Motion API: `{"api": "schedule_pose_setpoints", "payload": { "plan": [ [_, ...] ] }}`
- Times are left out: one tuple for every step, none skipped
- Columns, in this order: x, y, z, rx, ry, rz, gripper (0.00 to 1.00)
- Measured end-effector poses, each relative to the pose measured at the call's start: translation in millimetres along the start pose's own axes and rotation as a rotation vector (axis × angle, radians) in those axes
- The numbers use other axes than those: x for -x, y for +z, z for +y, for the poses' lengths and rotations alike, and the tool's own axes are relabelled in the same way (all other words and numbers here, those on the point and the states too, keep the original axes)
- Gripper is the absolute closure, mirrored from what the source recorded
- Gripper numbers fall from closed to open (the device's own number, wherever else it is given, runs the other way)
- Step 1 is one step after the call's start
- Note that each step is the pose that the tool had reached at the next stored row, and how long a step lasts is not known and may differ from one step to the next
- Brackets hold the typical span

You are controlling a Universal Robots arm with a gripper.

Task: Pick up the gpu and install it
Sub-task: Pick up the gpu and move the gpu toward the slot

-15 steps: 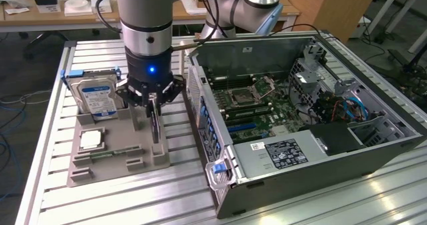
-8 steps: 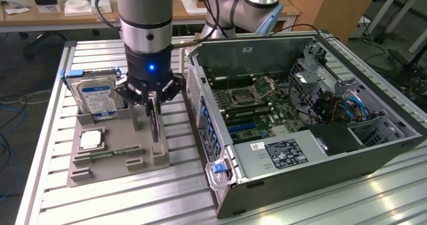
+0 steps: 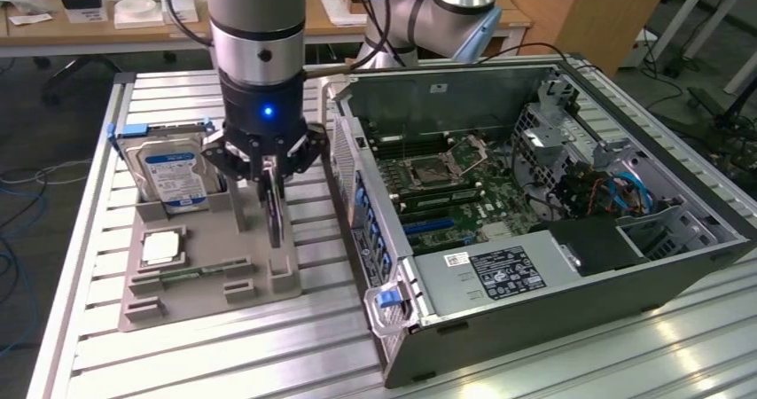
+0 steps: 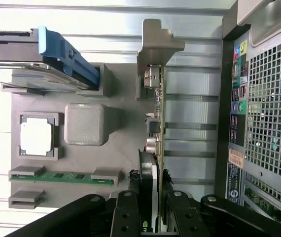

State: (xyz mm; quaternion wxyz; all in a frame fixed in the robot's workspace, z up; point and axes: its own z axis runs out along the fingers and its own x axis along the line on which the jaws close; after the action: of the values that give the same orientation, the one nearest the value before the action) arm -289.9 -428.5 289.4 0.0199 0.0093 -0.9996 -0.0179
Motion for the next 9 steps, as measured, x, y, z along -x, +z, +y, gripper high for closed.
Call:
{"api": "schedule_pose_setpoints", "payload": {
  "plan": [
    [0.0, -0.6, 0.0, 0.0, 0.0, 0.0, 0.73],
    [-0.1, -1.1, 0.0, 0.0001, 0.0, 0.0, 0.73],
    [-0.1, -1.9, 0.1, 0.0, 0.0, 0.0, 0.73],
    [-0.1, -2.9, 0.1, 0.0, 0.0, 0.0, 0.73],
    [-0.2, -4.0, 0.1, 0.0, 0.0, 0.0, 0.73],
    [-0.2, -5.0, 0.2, 0.0, 0.0, 0.0001, 0.73],
    [-0.3, -5.9, 0.2, 0.0, 0.0, 0.0, 0.73],
    [-0.3, -6.8, 0.2, 0.0, 0.0, 0.0, 0.73],
    [-0.3, -7.7, 0.3, 0.0, 0.0, 0.0, 0.73]
  ]
}}
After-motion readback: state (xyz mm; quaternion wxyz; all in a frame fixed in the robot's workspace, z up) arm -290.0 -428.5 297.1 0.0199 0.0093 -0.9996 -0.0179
